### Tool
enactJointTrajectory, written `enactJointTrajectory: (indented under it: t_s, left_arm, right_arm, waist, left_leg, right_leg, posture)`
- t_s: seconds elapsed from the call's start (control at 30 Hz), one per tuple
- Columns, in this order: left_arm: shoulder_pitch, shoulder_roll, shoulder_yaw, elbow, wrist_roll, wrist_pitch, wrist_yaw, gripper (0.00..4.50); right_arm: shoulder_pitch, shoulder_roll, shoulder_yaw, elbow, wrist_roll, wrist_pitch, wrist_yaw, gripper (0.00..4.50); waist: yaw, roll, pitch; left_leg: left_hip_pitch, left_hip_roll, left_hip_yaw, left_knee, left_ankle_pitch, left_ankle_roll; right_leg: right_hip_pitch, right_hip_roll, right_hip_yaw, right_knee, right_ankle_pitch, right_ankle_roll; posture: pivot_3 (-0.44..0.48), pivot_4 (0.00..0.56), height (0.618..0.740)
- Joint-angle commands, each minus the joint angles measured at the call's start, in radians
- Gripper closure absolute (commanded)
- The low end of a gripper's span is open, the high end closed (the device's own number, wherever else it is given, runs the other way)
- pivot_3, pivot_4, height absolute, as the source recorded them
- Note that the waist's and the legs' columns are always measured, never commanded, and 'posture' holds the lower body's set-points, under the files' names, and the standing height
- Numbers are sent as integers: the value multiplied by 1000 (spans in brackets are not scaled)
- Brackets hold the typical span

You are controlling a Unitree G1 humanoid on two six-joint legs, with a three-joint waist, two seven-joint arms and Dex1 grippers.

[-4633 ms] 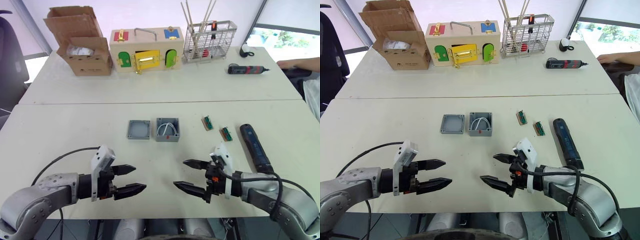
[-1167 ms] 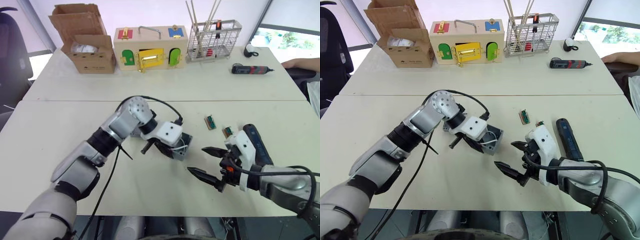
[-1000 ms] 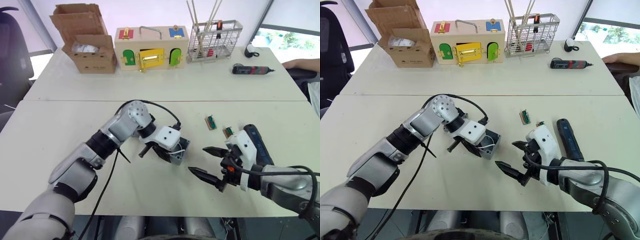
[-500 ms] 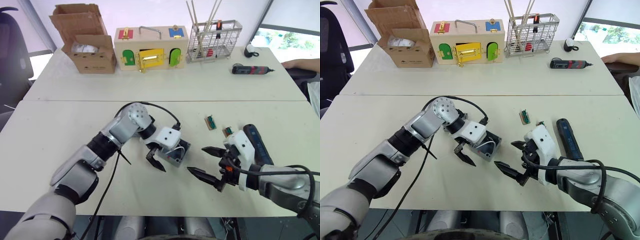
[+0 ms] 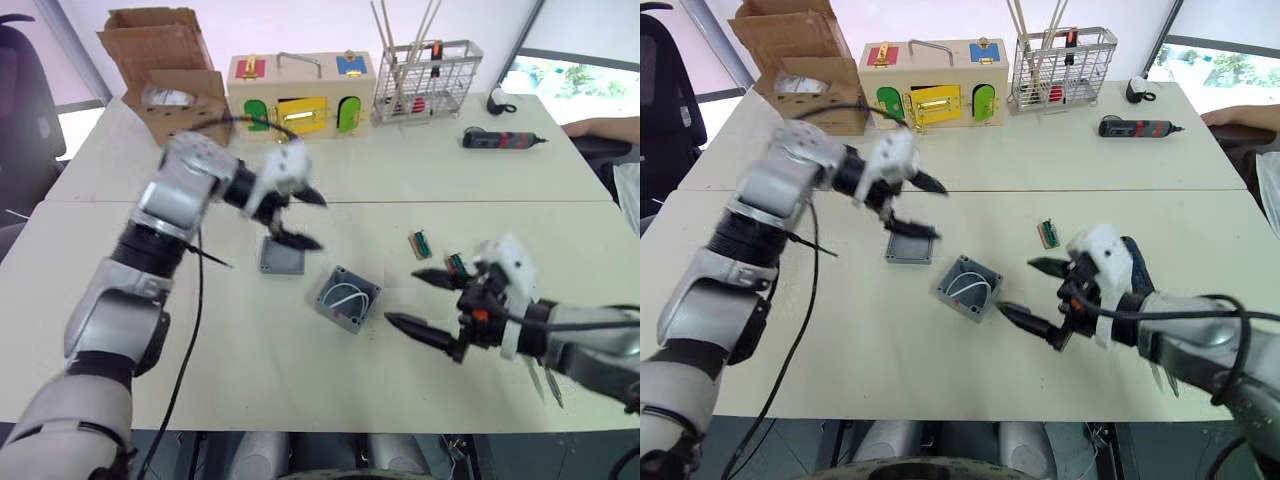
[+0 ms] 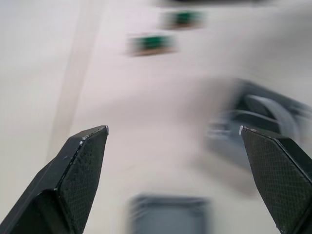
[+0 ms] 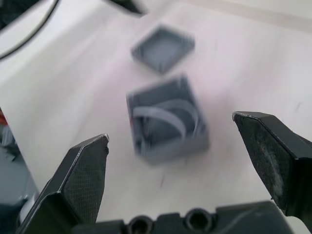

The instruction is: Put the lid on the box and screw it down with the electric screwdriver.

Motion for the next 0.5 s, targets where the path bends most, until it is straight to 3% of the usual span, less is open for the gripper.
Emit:
enactJointTrajectory:
  t_s: [0.03, 0.17, 0.3, 0.5]
  left_arm:
    - [4, 37, 87, -44, -19, 227, 130, 54]
    - [32, 43, 130, -111, 16, 612, 352, 54]
    - [42, 9, 157, -157, -5, 928, 472, 54]
    - [23, -51, 221, -111, -27, 1074, 620, 54]
  right_arm:
    - [-92, -20, 45, 18, -10, -42, 58, 0]
    - [-198, -41, 157, 54, -90, -65, 149, 0]
    - [-244, -82, 298, 59, -230, -99, 245, 0]
    - [-226, -79, 423, 51, -389, -144, 292, 0]
  waist:
    - [-3, 0, 0]
    - [-4, 0, 0]
    - [-2, 0, 0]
    - [1, -1, 0]
  left_leg:
    - [0, 0, 0, 0, 0, 0]
    - [-1, 0, 0, 0, 0, 0]
    - [-1, 0, 0, 0, 0, -1]
    - [-1, -1, 0, 1, 3, -5]
  right_leg:
    - [0, 0, 0, 0, 0, 0]
    - [-1, 0, 0, 0, 0, 0]
    - [-1, -1, 0, 0, 0, 0]
    - [-1, -1, 0, 1, 0, 0]
  posture:
    - [0, 150, 740]
    - [0, 150, 740]
    - [0, 150, 740]
    - [0, 150, 740]
